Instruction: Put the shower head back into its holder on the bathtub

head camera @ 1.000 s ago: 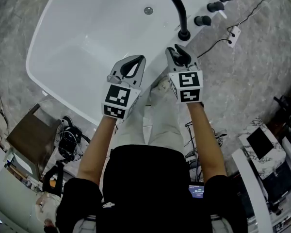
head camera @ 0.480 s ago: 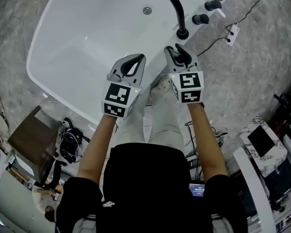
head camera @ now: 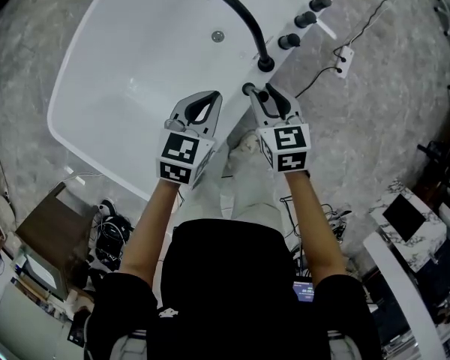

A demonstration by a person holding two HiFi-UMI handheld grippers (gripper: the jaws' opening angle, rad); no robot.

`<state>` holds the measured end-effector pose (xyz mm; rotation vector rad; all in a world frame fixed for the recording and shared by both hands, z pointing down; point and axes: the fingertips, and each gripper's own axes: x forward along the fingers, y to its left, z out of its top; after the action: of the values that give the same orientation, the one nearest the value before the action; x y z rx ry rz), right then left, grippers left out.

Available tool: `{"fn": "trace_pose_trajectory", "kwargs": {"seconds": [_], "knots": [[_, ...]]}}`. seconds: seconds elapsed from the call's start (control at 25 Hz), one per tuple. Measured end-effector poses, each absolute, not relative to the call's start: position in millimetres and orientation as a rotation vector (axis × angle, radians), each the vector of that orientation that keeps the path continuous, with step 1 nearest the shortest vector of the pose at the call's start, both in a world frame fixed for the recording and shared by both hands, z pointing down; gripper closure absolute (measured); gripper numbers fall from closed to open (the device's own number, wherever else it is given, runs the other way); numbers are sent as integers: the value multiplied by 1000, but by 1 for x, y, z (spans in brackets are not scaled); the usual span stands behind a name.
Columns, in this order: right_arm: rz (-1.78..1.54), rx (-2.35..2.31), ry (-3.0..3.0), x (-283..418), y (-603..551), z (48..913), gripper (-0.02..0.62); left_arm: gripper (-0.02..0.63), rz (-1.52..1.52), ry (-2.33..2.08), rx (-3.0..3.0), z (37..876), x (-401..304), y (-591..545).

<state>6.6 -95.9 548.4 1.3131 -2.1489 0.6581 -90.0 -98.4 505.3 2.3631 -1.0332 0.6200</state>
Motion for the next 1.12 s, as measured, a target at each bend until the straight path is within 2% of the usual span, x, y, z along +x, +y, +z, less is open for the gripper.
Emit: {"fn": "trace_pose_trajectory", "kwargs": {"seconds": [0.4, 0.72, 1.12], "knots": [[638, 1403, -2205, 25, -84, 463, 466, 592, 593, -1003, 2457, 437, -66, -91], [617, 1515, -2197, 63, -71, 392, 531, 592, 530, -1005, 2552, 363, -49, -91], [583, 1661, -2243, 91, -59, 300, 569, 592, 428, -1006, 2670, 276, -31, -81]]}}
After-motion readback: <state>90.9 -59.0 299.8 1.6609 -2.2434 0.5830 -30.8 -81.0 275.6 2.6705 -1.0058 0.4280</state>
